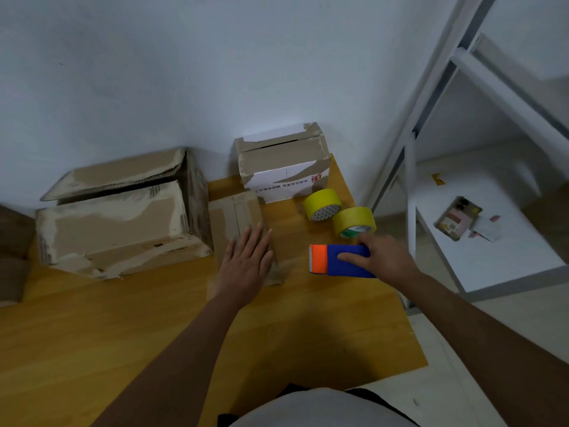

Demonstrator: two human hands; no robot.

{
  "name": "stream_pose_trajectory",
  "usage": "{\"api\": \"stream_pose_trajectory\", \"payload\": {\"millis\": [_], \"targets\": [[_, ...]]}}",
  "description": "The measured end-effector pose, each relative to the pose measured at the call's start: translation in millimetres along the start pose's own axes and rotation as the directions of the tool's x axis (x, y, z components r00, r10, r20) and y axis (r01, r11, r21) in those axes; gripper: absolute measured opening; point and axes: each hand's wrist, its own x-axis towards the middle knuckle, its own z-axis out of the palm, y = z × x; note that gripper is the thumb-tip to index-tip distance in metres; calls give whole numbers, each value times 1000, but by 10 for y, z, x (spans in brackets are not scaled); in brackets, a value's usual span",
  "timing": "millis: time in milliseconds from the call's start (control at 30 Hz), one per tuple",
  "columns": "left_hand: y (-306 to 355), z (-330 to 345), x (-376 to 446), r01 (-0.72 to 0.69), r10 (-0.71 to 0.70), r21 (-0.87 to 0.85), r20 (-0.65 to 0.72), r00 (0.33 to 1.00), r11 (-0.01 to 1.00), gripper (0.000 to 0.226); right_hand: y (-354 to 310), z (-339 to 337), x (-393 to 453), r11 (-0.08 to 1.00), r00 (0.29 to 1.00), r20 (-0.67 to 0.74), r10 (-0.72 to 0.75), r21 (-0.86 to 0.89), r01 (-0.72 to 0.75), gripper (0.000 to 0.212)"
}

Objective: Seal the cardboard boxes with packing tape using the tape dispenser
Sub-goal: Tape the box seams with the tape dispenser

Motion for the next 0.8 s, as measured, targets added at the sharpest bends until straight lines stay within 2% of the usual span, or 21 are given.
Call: {"api": "stream_pose_trajectory", "payload": {"millis": [200, 367, 433, 500, 633, 700, 800], "targets": [[4, 15, 2, -3, 3, -4, -1, 1000, 1000, 63, -248, 354, 57, 983, 982, -64, 179, 42, -177, 48], [20, -1, 12, 21, -21, -3, 2, 1000, 1000, 61, -452, 560, 167, 955, 956, -52, 289, 90, -284, 52], [41, 0, -14, 19, -19, 7, 1, 1000, 1000, 61, -467, 547, 255, 926, 927, -83, 366, 135, -353, 53], [59, 17, -71, -4, 4, 21, -7, 1000, 1000, 61, -424, 436, 329, 909, 899, -137, 415, 98, -405, 54], [29, -7, -48, -14, 14, 8, -1, 1000, 1000, 61, -480, 496, 255, 934, 904, -238, 354, 130, -332, 44], [27, -31, -14, -13, 14, -5, 9, 1000, 1000, 62, -581, 712, 133, 942, 924, -195, 330, 133, -308, 36], [18, -52, -9, -19, 19, -14, 17, 1000, 1000, 60, -656, 966, 7, 949, 949, -31, 315, 39, -314, 33]]}}
